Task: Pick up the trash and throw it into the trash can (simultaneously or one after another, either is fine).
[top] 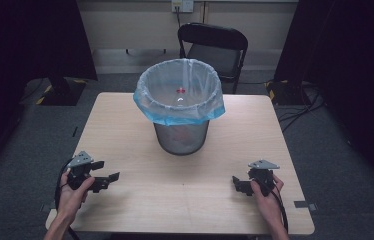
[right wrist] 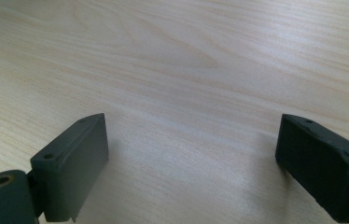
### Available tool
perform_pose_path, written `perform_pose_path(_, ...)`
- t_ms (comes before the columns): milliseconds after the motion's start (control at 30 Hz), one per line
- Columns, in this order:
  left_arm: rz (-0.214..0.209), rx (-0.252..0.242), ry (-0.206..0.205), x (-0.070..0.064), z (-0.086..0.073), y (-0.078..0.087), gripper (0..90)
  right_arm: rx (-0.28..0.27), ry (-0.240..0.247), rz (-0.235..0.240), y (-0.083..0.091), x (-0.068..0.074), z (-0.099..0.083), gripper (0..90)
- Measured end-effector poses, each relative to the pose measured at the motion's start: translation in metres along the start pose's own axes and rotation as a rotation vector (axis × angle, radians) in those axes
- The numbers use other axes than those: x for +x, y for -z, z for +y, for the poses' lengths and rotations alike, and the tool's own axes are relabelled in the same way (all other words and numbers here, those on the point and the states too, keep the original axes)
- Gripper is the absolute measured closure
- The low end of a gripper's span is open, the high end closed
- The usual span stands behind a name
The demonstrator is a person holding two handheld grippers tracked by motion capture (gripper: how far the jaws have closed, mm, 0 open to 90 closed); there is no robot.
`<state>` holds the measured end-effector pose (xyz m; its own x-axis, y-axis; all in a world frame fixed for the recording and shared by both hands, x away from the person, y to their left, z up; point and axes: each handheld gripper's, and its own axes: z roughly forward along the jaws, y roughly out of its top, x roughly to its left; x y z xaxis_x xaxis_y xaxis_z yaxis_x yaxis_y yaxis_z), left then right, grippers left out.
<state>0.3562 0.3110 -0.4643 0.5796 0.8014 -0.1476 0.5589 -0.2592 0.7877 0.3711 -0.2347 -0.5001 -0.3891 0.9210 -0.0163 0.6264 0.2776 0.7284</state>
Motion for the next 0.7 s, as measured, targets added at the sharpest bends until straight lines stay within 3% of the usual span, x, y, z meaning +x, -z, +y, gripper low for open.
perform_pose_path(133, 0.018, 0.069, -0.010, 0.001, -0.009, -0.009, 18.5, 0.000, 0.000, 0.000, 0.000, 0.000, 0.000, 8.7)
perform_pose_path(400, 0.043, 0.124, -0.027, -0.003, -0.019, -0.023, 18.5, 0.000, 0.000, 0.000, 0.000, 0.000, 0.000, 8.7)
perform_pose_path(533, 0.067, 0.114, -0.061, -0.005, -0.022, -0.025, 17.8, 0.000, 0.000, 0.000, 0.000, 0.000, 0.000, 8.7)
perform_pose_path(633, 0.116, 0.091, -0.096, -0.005, -0.025, -0.028, 17.6, 0.000, 0.000, 0.000, 0.000, 0.000, 0.000, 8.7)
perform_pose_path(700, 0.121, 0.084, -0.089, -0.006, -0.025, -0.028, 16.9, 0.000, 0.000, 0.000, 0.000, 0.000, 0.000, 8.7)
